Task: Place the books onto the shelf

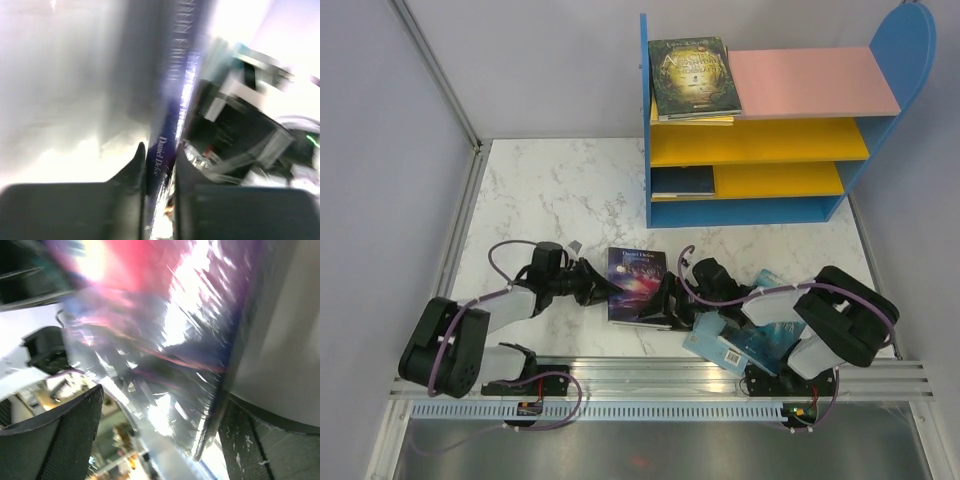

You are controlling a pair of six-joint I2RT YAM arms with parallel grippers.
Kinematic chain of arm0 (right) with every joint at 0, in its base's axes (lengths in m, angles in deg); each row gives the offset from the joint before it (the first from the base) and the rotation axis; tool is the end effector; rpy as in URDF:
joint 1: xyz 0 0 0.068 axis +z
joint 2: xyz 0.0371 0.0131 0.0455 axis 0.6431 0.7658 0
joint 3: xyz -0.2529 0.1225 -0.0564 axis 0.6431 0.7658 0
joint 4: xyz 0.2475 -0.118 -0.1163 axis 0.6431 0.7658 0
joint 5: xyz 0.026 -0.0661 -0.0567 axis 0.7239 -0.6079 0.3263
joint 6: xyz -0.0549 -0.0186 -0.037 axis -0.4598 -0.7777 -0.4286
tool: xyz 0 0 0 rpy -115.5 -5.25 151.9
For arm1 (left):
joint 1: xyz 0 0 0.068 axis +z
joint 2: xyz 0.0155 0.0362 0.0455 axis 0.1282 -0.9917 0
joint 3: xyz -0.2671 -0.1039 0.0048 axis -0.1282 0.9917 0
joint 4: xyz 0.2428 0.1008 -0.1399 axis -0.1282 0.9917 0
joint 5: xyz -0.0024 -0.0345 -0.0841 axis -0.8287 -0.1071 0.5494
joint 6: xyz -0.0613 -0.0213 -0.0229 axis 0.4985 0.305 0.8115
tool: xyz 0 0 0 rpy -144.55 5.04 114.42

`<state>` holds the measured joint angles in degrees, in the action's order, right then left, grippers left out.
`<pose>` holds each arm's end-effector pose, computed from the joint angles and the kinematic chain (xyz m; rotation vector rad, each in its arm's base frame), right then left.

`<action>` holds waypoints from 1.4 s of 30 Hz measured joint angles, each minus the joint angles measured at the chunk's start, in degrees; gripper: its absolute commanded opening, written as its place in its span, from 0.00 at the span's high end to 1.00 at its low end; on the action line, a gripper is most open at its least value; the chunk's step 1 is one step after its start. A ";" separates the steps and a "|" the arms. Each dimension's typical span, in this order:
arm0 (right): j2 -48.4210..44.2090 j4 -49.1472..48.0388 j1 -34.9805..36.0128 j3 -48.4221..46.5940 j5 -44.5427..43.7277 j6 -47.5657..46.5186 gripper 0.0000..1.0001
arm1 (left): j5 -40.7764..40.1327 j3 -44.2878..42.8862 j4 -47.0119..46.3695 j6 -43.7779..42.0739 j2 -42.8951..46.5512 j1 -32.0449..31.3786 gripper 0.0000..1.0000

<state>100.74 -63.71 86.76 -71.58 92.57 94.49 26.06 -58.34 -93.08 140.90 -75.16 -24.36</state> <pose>0.1781 0.2291 0.0882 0.1299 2.6556 1.4954 0.2146 -0.1028 0.0909 -0.6679 2.5854 -1.4013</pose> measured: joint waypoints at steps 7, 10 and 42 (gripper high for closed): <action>-14.19 -2.05 0.02 5.81 -6.86 12.50 0.19 | 0.92 -4.42 2.08 2.80 8.09 -0.11 0.98; -16.63 -2.51 0.02 6.16 -10.82 16.22 0.24 | 0.66 -4.90 2.75 4.83 9.94 0.11 0.98; -64.39 36.70 0.44 8.00 -41.99 16.59 1.00 | 7.02 -5.31 20.70 -2.64 18.29 -0.33 0.50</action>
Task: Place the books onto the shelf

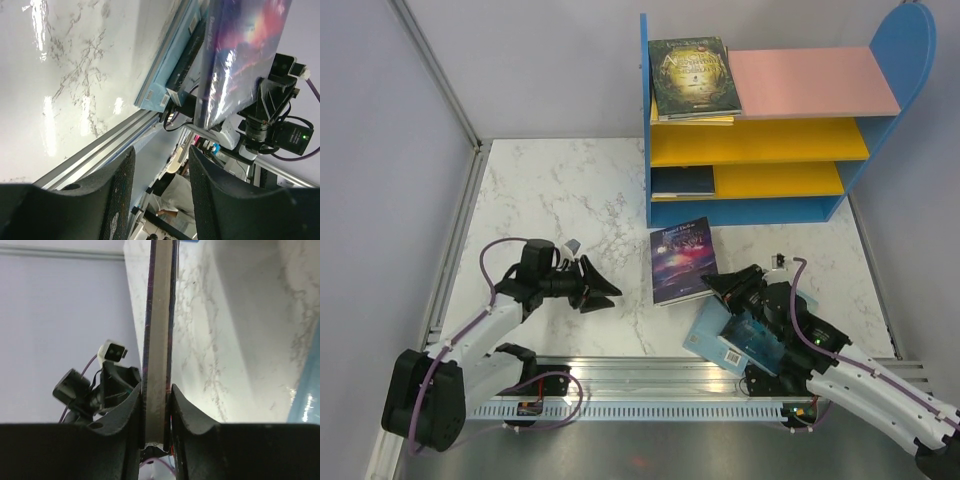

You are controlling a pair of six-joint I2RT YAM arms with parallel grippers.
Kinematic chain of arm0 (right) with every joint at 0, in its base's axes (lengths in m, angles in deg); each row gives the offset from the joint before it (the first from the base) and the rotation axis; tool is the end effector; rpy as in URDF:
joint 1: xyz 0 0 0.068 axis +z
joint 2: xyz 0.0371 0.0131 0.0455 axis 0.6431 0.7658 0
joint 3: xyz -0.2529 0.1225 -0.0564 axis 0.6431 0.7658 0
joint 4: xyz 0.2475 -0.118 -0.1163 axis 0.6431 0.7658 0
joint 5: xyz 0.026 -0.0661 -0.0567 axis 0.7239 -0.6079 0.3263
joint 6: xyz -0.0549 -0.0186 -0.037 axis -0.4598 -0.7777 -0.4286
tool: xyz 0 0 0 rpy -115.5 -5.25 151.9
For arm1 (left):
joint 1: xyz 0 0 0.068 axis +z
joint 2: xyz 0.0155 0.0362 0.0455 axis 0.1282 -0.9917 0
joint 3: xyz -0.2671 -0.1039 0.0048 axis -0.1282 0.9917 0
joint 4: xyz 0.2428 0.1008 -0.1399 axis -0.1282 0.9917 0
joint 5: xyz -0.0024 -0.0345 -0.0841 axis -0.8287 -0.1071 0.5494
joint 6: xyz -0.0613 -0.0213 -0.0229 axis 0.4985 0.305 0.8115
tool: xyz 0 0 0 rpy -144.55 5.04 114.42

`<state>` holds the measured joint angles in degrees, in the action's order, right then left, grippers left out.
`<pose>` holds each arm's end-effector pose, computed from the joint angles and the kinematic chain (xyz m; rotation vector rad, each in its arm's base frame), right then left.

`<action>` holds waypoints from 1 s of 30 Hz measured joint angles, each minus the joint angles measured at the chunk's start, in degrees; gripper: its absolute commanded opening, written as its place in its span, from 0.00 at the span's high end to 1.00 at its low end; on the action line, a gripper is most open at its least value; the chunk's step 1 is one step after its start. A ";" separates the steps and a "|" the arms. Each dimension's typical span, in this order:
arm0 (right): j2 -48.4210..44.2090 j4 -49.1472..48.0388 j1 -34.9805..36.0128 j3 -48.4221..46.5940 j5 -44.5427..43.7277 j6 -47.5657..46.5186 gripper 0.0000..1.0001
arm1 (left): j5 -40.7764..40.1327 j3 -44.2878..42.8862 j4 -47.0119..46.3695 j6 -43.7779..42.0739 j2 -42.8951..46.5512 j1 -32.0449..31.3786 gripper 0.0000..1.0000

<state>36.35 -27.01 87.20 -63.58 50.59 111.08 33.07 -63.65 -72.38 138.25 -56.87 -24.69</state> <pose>0.1306 0.1232 0.2107 0.8234 1.9310 1.3239 0.1987 -0.1045 0.1621 -0.4862 2.5674 -1.5483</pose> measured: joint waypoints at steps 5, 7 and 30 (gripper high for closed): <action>0.79 4.48 -0.07 0.00 -3.82 -0.13 1.00 | -0.17 0.00 2.71 -1.57 1.44 0.00 0.51; 1.64 5.53 -0.33 0.00 -5.20 -0.24 1.00 | -0.22 0.00 3.78 -1.97 2.56 0.00 0.51; 46.01 -35.76 -26.95 -2.36 17.03 -2.89 1.00 | -3.32 1.36 20.90 -5.38 21.33 0.00 0.55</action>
<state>82.36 -62.77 60.25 -65.94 67.61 108.20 29.75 -62.30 -51.49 132.88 -35.54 -24.69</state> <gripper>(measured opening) 0.291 0.450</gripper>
